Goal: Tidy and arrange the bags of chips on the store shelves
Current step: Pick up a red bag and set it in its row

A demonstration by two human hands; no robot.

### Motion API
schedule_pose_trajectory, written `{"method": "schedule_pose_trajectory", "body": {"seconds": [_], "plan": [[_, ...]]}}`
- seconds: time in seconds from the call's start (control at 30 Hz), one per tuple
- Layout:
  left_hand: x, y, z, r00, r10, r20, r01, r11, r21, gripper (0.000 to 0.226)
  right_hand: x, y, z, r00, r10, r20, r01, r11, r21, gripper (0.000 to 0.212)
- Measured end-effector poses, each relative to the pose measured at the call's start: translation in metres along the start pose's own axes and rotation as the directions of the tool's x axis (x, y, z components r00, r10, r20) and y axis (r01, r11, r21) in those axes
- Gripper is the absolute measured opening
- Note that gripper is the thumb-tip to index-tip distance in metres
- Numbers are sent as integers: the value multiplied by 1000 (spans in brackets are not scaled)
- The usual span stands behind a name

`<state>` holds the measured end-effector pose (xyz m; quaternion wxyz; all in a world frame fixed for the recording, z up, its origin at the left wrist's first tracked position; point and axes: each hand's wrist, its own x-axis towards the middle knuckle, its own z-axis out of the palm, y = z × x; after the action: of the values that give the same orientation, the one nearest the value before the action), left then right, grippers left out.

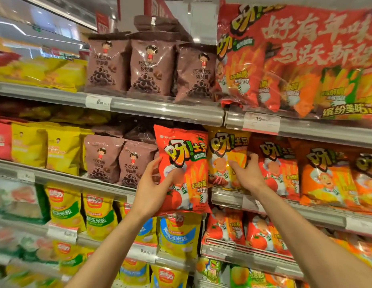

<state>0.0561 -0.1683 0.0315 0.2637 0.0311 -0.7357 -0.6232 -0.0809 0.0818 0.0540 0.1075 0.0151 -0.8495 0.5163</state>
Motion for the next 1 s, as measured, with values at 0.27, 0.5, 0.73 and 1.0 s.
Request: {"method": "schedule_pose_trajectory", "body": {"seconds": [0.27, 0.5, 0.73, 1.0], "plan": [[-2, -2, -8, 999, 6, -31, -4, 999, 50, 57, 17, -7, -4, 999, 17, -41, -13, 993, 114, 76], [-6, -2, -23, 998, 33, -51, -30, 998, 61, 51, 14, -25, 3, 999, -40, 7, 38, 979, 201, 51], [-14, -10, -7, 999, 46, 21, -48, 993, 112, 52, -23, -10, -18, 987, -157, -22, 159, 981, 114, 53], [3, -15, 59, 986, 119, 121, -129, 989, 76, 64, -56, 23, -103, 960, -96, -262, 116, 992, 59, 62]]}}
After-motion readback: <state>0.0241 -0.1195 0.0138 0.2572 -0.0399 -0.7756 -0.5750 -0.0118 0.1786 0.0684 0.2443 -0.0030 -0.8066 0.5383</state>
